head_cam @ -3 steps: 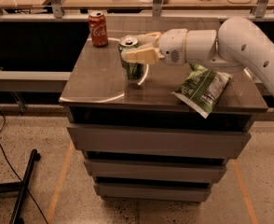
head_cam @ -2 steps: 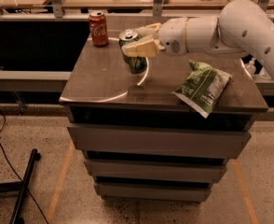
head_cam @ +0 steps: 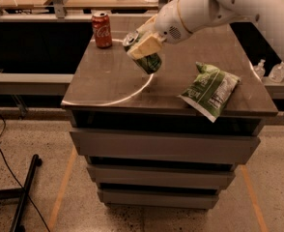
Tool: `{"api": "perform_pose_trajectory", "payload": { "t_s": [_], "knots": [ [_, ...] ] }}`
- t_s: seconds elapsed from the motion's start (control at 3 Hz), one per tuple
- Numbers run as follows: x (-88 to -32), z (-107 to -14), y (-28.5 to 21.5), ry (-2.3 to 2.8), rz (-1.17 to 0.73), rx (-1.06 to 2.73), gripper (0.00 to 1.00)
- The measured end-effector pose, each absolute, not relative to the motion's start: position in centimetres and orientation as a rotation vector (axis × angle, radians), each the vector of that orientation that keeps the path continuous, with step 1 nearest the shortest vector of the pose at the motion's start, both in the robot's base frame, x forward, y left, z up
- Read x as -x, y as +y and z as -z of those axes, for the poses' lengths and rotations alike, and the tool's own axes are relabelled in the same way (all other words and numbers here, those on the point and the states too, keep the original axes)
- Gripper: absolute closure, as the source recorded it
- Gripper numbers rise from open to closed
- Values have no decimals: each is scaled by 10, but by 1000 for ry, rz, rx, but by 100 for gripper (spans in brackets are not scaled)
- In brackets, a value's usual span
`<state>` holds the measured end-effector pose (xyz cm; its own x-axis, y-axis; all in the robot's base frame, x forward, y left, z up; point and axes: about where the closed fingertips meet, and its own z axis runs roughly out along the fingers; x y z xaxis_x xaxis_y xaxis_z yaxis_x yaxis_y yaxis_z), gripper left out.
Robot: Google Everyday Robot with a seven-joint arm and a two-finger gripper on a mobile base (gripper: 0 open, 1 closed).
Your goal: Knock green can over
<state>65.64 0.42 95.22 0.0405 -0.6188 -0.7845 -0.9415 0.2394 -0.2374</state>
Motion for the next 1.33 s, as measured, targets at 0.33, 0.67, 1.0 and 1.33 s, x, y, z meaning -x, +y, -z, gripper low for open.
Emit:
{"api": "perform_pose_trajectory", "payload": {
  "t_s": [0.33, 0.67, 1.0, 1.33],
  "knots": [
    [-654, -928, 5, 1801, -353, 1699, 100],
    [-649, -910, 10, 1861, -290, 1841, 100],
    [-645, -899, 17, 1898, -217, 1942, 80],
    [-643, -893, 23, 1910, -179, 1994, 59]
  ]
}}
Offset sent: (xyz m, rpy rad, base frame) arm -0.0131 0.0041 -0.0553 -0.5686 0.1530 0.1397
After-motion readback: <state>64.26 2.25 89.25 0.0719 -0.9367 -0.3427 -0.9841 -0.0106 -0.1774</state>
